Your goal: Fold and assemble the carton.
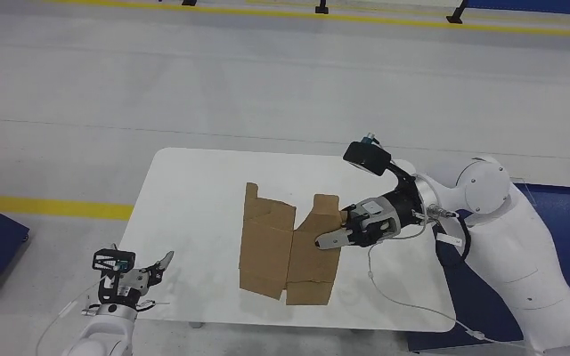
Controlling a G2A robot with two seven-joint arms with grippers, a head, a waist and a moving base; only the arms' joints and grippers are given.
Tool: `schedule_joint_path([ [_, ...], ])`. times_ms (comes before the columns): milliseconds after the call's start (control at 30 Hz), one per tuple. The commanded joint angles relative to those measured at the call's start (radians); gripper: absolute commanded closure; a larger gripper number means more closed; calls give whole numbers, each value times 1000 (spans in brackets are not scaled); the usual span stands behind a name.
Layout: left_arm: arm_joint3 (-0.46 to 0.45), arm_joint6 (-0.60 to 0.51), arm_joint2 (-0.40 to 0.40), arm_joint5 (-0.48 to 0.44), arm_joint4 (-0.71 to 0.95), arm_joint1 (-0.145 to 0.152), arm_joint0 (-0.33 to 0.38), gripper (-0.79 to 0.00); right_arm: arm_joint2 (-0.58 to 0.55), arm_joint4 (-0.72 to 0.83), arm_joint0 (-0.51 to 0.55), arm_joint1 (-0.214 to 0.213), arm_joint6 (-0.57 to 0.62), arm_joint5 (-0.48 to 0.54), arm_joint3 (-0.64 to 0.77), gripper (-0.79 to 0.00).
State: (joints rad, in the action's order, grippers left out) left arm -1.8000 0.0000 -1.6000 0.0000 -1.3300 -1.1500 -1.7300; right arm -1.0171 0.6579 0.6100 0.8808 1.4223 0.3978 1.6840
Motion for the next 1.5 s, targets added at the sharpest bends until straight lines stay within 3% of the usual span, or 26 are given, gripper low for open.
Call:
schedule_joint_path([
  [0, 0, 0, 0, 0, 0, 0, 0, -785, 1, 0, 0, 0, 0, 1, -1, 0],
  [1033, 0, 0, 0, 0, 0, 0, 0, -785, 2, 4, 3, 1, -7, -3, 1, 0],
  [1167, 0, 0, 0, 0, 0, 0, 0, -785, -23, 180, 26, 4, -8, -43, -19, 0],
  [1267, 0, 0, 0, 0, 0, 0, 0, -785, -33, 401, 35, 15, 15, -78, -57, 0],
  [1367, 0, 0, 0, 0, 0, 0, 0, -785, -14, 683, 43, 36, 58, -167, -98, 0],
  [1467, 0, 0, 0, 0, 0, 0, 0, -785, 37, 969, 42, 67, 113, -326, -136, 0],
])
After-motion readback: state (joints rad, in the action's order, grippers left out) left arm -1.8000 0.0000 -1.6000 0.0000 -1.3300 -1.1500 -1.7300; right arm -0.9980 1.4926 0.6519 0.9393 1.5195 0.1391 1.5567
